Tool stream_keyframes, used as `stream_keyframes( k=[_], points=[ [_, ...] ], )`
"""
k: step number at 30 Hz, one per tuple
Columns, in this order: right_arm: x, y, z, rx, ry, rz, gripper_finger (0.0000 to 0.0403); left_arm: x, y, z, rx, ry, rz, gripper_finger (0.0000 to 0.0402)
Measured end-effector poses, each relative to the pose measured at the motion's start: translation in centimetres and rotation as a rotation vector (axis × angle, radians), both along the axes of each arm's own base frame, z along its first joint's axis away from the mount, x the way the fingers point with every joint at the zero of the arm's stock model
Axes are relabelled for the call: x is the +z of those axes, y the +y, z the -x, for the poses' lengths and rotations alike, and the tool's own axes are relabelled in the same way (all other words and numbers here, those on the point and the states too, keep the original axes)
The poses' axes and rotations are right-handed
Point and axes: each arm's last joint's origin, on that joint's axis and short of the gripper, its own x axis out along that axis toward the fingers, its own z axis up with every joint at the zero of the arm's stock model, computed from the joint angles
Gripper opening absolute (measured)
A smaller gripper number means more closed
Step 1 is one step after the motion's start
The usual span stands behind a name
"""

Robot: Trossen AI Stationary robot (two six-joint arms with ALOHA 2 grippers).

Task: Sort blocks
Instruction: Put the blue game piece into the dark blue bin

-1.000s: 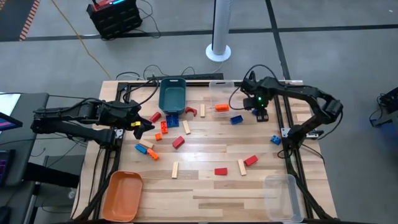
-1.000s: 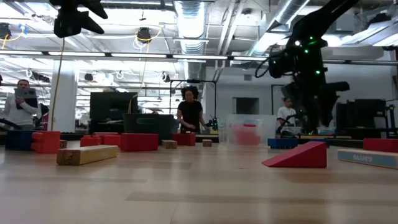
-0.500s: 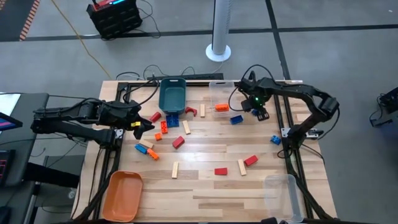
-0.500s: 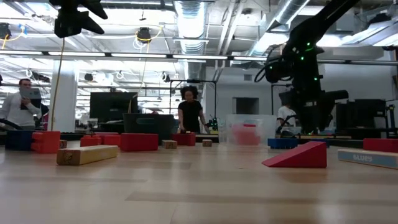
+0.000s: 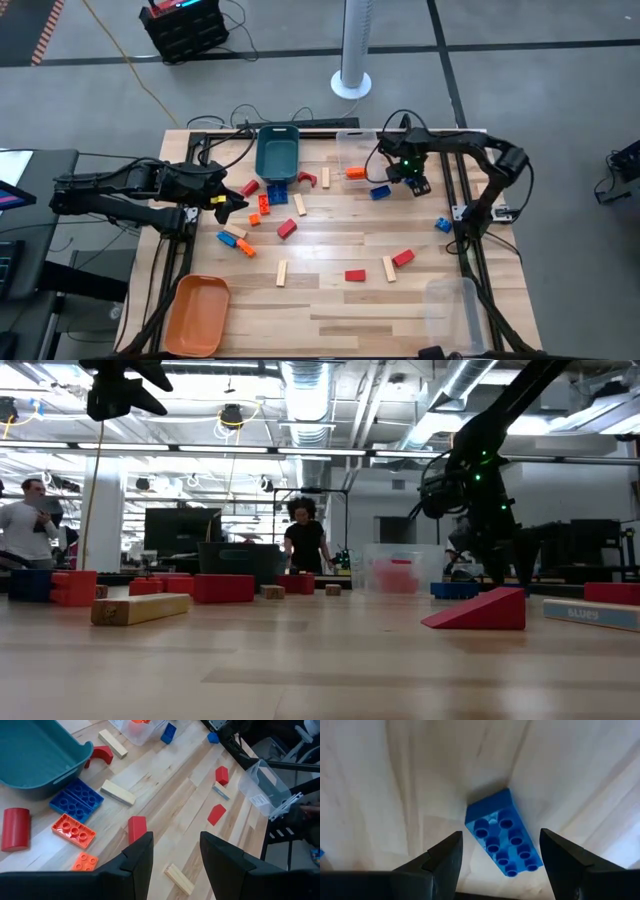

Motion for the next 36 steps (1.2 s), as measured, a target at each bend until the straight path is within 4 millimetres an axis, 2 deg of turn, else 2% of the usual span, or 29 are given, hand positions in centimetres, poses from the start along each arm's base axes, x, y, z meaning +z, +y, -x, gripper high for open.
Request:
stream_keyframes(
  k=[7,10,17,20,24,30,36],
  points=[
    [-0.2,0.0,-0.2,-0.008,0.011,0.017,0.0243,0.0,0.0,0.0,-0.001,-0.001,0.003,0.0158],
    [-0.2,0.2,-0.3,-0.001,0.008,0.011,0.0212,0.0,0.0,0.0,-0.003,-0.001,0.004,0.0158],
    [-0.2,0.5,-0.3,-0.018,-0.016,-0.041,0.0112,0.0,-0.1,0.0,-0.019,-0.001,0.016,0.0158],
    [-0.1,0.6,-0.2,-0.023,-0.006,-0.054,0.0096,0.0,-0.1,0.0,-0.021,-0.001,0.017,0.0158],
    [0.1,0.7,-0.1,-0.085,-0.012,-0.069,0.0094,0.0,-0.1,0.0,-0.021,-0.001,0.017,0.0158],
    [2.4,0.5,-0.1,-0.191,-0.059,-0.090,0.0093,0.0,-0.1,0.0,-0.023,-0.001,0.013,0.0158],
    [6.8,1.4,0.2,-0.206,-0.202,-0.064,0.0093,0.1,-0.1,-0.1,-0.019,-0.010,0.011,0.0158]
  ],
)
